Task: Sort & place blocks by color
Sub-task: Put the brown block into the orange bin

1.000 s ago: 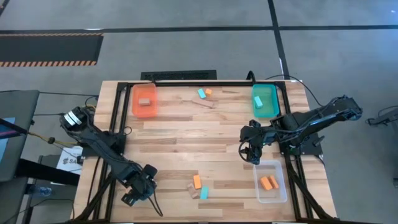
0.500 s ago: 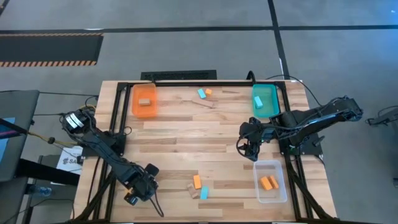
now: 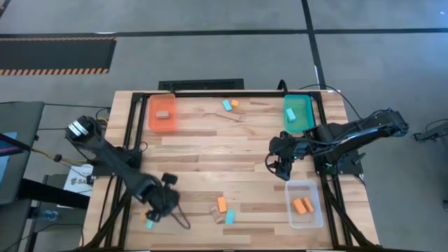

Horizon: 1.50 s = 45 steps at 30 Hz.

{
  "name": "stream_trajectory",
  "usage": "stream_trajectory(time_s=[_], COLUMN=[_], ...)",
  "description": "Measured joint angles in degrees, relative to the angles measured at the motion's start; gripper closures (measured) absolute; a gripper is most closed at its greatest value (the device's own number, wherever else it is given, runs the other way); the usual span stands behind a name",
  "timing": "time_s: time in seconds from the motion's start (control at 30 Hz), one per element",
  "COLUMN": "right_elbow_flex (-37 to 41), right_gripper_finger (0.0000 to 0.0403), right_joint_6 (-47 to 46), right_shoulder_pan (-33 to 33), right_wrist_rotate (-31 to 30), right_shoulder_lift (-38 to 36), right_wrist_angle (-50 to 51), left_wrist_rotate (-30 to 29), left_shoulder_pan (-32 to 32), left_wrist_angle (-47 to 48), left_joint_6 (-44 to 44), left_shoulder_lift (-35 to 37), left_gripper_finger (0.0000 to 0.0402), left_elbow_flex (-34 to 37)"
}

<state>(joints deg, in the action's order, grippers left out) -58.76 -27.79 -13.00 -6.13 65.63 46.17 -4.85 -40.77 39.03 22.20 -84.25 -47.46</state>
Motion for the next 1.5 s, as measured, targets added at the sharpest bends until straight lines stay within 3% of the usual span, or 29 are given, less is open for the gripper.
stream_trajectory(time_s=[0.17,0.37,0.6,0.9,1.13,1.37,1.5], right_elbow_flex=[0.00,0.00,0.00,0.02,0.02,0.02,0.02], right_gripper_finger=[0.0144,0.0144,0.0144,0.0144,0.0144,0.0144,0.0144], right_joint_6=[2.23,4.89,12.08,13.43,8.92,8.94,10.17], right_shoulder_pan=[1.44,3.30,4.34,9.52,13.24,16.39,17.98], right_wrist_rotate=[1.81,1.88,1.86,1.68,1.24,1.22,1.26], right_shoulder_lift=[0.00,0.00,-0.02,-0.02,0.00,0.00,0.00], right_wrist_angle=[-0.69,-3.07,-3.89,-6.16,-9.88,-11.60,-12.28], left_wrist_rotate=[-10.46,-21.12,-20.95,-12.41,-13.44,-12.46,-12.55], left_shoulder_pan=[8.50,25.57,48.66,74.41,83.59,87.60,88.93], left_wrist_angle=[0.42,-2.24,-13.62,-8.79,2.70,0.44,-1.20], left_joint_6=[-0.04,0.94,0.46,3.06,3.46,2.16,2.05], left_shoulder_lift=[11.18,19.85,19.59,16.80,13.14,9.84,8.74], left_gripper_finger=[0.0369,0.0366,0.0367,0.0365,0.0363,0.0356,0.0321], left_elbow_flex=[0.00,-0.02,-0.04,-0.13,0.00,-0.04,-0.04])
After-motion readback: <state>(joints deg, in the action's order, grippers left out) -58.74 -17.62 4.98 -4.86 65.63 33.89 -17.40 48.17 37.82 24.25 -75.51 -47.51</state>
